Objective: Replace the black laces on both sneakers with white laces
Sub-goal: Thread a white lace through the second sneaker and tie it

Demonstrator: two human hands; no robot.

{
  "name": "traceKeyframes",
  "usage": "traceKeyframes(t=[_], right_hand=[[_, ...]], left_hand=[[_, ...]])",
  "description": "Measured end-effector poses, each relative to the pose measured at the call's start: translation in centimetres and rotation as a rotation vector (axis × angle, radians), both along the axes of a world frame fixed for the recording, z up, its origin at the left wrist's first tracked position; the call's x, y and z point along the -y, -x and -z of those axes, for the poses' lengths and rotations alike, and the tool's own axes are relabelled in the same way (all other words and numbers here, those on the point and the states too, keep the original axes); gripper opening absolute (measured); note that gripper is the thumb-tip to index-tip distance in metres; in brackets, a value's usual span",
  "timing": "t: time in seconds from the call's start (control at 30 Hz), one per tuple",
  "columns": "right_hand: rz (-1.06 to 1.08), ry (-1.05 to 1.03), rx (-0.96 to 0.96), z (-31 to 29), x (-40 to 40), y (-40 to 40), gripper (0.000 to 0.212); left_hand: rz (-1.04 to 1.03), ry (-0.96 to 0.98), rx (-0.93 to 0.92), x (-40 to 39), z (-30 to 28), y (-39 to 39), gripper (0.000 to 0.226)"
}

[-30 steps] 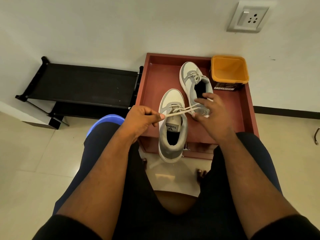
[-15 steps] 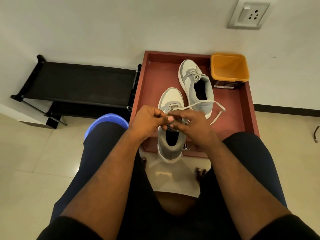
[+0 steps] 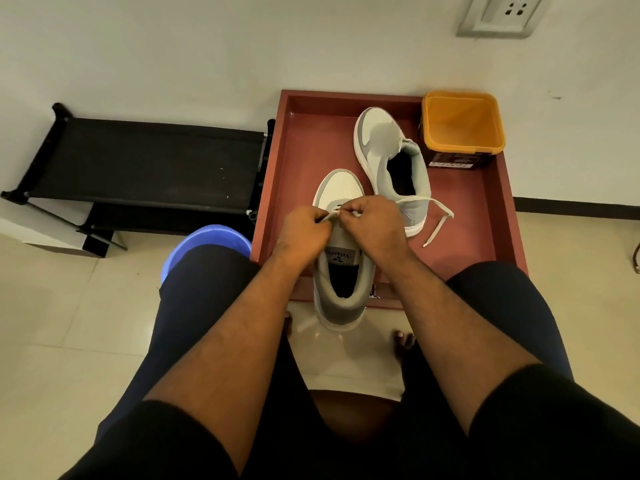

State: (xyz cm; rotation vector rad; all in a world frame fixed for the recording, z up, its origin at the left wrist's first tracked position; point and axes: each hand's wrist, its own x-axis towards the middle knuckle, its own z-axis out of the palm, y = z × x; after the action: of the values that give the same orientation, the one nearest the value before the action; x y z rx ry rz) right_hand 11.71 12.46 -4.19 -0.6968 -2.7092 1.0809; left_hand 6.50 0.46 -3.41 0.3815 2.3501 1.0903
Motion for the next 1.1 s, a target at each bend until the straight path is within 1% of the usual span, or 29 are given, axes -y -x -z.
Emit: traceKeyframes(t=[0.1, 0.17, 0.23, 0.33, 0.5, 0.63, 0.7, 0.77, 0.87, 0.93, 0.97, 1.0, 1.03, 1.1], right_hand=[[-0.013, -0.078, 0.050, 0.6, 0.0, 0.2, 0.021], [-0.011, -0.071, 0.059, 0.9, 0.0, 0.1, 0.022], [-0.011, -0.047, 0.048, 1.0, 0.3, 0.0, 0.023], [-0.015, -0.037, 0.054, 1.1, 0.6, 0.1, 0.023], [0.028, -0.066, 0.085, 1.4, 1.3, 0.1, 0.022], [0.013, -0.043, 0.087, 1.5, 1.5, 0.1, 0.023], [0.006, -0.039, 0.072, 1.5, 1.4, 0.0, 0.023], [0.006, -0.045, 0.081, 1.6, 1.3, 0.0, 0.024], [-0.014, -0.077, 0.125, 1.7, 1.2, 0.1, 0.024], [-0.055, -0.129, 0.154, 1.6, 1.0, -0.1, 0.025], [-0.070, -0.158, 0.163, 1.5, 0.9, -0.1, 0.025], [-0.075, -0.191, 0.166, 1.4, 0.7, -0.2, 0.025], [-0.075, -0.226, 0.164, 1.3, 0.6, -0.3, 0.025], [-0.063, -0.277, 0.157, 1.3, 0.1, -0.5, 0.025]], left_hand=[[-0.137, -0.131, 0.195, 0.4, -0.1, 0.3, 0.021], [-0.217, -0.180, 0.306, 0.6, -0.1, 0.3, 0.026], [-0.274, -0.209, 0.391, 0.6, 0.0, 0.4, 0.029], [-0.308, -0.235, 0.461, 0.7, 0.2, 0.6, 0.031], [-0.320, -0.262, 0.500, 0.8, 0.2, 0.5, 0.031], [-0.341, -0.322, 0.561, 0.9, 0.3, 0.7, 0.021], [-0.363, -0.327, 0.578, 0.7, 0.7, 0.7, 0.022], [-0.398, -0.309, 0.528, 0.2, 1.4, 0.5, 0.020], [-0.383, -0.302, 0.429, -0.7, 1.9, 0.5, 0.008], [-0.358, -0.257, 0.399, -1.0, 2.2, 0.7, 0.010], [-0.383, -0.271, 0.411, -1.0, 2.3, 0.9, 0.011], [-0.442, -0.334, 0.435, -0.9, 2.1, 1.2, 0.013], [-0.530, -0.445, 0.455, -0.7, 1.6, 1.5, 0.016], [-0.781, -0.790, 0.437, 0.2, 0.3, 2.5, 0.015]])
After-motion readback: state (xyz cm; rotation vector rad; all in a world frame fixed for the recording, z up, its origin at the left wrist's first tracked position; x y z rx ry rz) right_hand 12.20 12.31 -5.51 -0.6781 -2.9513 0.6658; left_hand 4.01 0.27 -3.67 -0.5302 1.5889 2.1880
